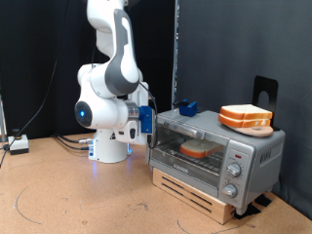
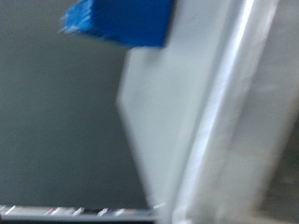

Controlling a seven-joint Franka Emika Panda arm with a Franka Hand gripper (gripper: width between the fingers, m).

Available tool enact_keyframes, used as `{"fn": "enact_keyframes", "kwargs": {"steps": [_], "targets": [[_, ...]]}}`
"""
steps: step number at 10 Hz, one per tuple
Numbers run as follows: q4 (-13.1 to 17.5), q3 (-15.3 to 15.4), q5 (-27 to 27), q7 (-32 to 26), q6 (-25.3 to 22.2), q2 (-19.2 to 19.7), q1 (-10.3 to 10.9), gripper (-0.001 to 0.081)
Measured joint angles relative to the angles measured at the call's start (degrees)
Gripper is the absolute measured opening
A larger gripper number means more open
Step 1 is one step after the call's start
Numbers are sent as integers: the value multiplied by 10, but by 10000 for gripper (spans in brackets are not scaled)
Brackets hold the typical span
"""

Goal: Make a piece of toast with the oven

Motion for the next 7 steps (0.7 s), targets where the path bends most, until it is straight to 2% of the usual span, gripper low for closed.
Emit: {"fn": "enact_keyframes", "kwargs": {"steps": [2, 4, 7], "targets": [[-3, 0, -3, 48, 63, -20, -9, 809], [5, -9, -14, 58, 111, -9, -25, 809], [30, -25, -32, 57, 142, 26, -44, 809]]}}
